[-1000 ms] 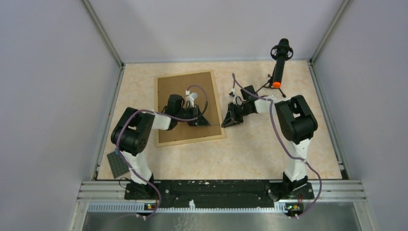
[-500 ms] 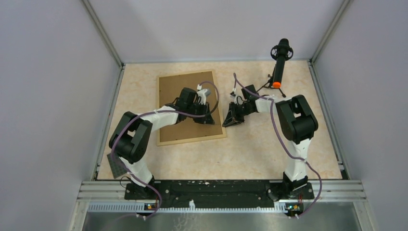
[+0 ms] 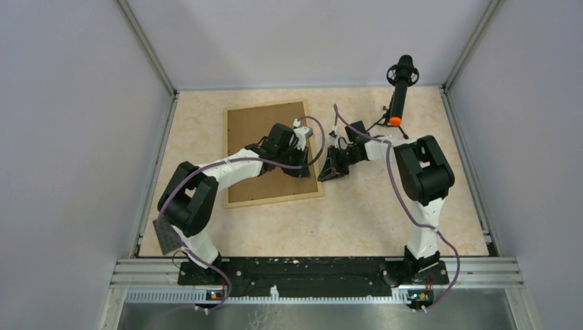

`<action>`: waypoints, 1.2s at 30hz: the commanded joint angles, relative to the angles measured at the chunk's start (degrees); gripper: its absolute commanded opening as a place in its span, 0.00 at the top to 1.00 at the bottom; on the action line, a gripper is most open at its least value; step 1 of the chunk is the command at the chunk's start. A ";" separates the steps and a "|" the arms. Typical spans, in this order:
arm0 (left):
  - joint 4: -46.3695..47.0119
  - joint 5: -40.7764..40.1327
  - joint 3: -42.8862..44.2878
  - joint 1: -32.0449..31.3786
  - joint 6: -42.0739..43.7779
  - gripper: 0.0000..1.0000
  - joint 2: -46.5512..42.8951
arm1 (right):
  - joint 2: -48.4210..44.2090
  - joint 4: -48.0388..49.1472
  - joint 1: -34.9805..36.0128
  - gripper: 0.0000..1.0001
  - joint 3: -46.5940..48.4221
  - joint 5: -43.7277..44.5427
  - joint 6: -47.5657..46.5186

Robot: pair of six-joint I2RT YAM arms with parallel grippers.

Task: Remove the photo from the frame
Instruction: Release the photo frame item from the photo frame.

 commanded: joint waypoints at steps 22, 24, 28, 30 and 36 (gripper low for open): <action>15.39 17.16 4.32 0.48 -7.34 1.00 0.40 | 0.57 2.42 0.98 1.00 -0.49 7.03 -3.68; 17.37 17.99 3.31 3.46 -9.34 1.00 -1.02 | 0.05 2.25 0.73 1.00 -0.49 7.82 -4.32; 23.09 18.60 0.19 9.33 -12.99 1.00 -4.03 | 0.47 1.46 -0.09 0.99 1.18 10.10 -5.54; 21.77 18.99 -0.05 11.66 -13.17 1.00 -4.72 | 1.44 -0.28 -0.74 0.99 3.55 11.43 -6.71; 15.16 18.58 -3.35 17.92 -10.15 1.00 -7.47 | -1.22 -6.02 -1.52 0.81 9.23 17.22 -14.54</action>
